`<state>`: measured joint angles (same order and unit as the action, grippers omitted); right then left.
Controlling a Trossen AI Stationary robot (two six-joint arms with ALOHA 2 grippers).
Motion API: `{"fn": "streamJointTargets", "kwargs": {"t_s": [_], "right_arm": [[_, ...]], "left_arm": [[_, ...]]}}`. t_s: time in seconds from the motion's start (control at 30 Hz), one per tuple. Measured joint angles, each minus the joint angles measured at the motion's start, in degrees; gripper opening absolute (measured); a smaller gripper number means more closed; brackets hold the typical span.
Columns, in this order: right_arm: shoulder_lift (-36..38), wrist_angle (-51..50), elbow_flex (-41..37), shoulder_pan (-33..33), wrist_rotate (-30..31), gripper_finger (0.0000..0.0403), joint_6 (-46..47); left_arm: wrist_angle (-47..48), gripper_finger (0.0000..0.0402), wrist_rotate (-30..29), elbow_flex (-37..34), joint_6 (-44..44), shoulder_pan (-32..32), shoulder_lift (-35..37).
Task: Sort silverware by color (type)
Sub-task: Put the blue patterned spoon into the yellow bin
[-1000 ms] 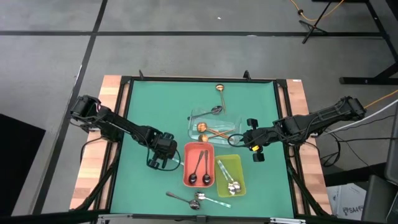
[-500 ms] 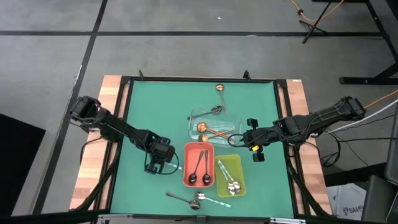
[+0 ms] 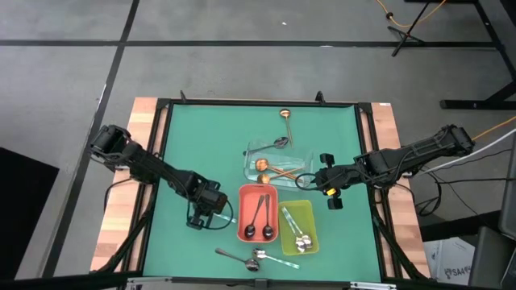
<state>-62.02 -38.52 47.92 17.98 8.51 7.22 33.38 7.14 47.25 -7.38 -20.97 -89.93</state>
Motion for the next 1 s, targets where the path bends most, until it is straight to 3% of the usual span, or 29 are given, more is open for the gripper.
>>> {"fn": "streamJointTargets", "kwargs": {"t_s": [0.67, 0.87, 1.0], "right_arm": [[0.01, 0.00, -0.01, 0.02, 0.00, 0.0092, 0.00], [0.02, 2.40, -0.02, 0.00, 0.00, 0.0092, -0.02], [0.01, 4.84, -0.04, 0.02, 0.00, 0.0092, 0.00]], "left_arm": [[23.45, 0.0007, -1.12, 19.23, 0.46, -1.21, 0.00], [22.84, 0.0007, -10.12, 23.95, 0.49, -1.11, 0.02], [16.05, 0.0007, -18.23, 24.91, 0.48, -0.17, 0.09]]}}
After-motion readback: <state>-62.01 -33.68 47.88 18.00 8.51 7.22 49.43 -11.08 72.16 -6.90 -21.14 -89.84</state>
